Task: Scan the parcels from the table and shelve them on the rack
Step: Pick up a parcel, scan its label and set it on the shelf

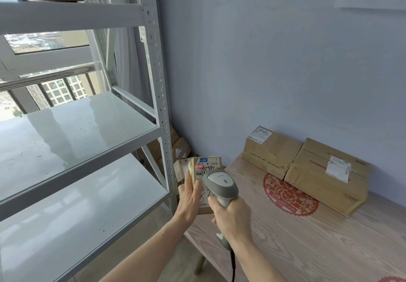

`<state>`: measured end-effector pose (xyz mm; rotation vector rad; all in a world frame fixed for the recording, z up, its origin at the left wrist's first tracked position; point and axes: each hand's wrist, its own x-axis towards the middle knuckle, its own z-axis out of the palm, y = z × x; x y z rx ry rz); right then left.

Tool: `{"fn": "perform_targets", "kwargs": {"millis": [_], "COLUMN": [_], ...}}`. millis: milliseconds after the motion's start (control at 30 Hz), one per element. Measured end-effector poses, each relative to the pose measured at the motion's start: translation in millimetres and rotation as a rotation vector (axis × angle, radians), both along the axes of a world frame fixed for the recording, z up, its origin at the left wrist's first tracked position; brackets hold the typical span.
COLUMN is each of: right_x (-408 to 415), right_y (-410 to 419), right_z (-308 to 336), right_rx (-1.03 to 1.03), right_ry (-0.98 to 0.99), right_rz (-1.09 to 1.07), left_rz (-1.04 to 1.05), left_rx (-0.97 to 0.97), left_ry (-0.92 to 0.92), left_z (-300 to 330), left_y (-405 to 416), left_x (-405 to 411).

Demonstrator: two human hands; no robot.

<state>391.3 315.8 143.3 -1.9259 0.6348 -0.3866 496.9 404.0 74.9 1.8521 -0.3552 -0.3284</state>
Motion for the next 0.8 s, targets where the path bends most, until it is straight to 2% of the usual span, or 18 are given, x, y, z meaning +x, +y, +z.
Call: {"fn": "perform_targets", "kwargs": {"millis": [433,600,800], "right_x": [7.9,17.7,36.9], "right_y": [7.6,24.8,68.4], "right_z": [-0.8,-1.1,-5.6], "right_rx": [-0.017,0.009,0.019], "right_ry": [-0.039,-0.069,-0.015], "right_rz": [0.08,0.157,0.244], "left_rz": [0.134,0.246,0.405], "left_rx": [-0.041,-0.045,-0.054], "left_ry": [0.003,0.009,-0.036], "left_z": [9.3,10.5,16.4], "left_y": [19.9,52.3,110.2], "left_x": [-5.9,-11.0,-18.5]}}
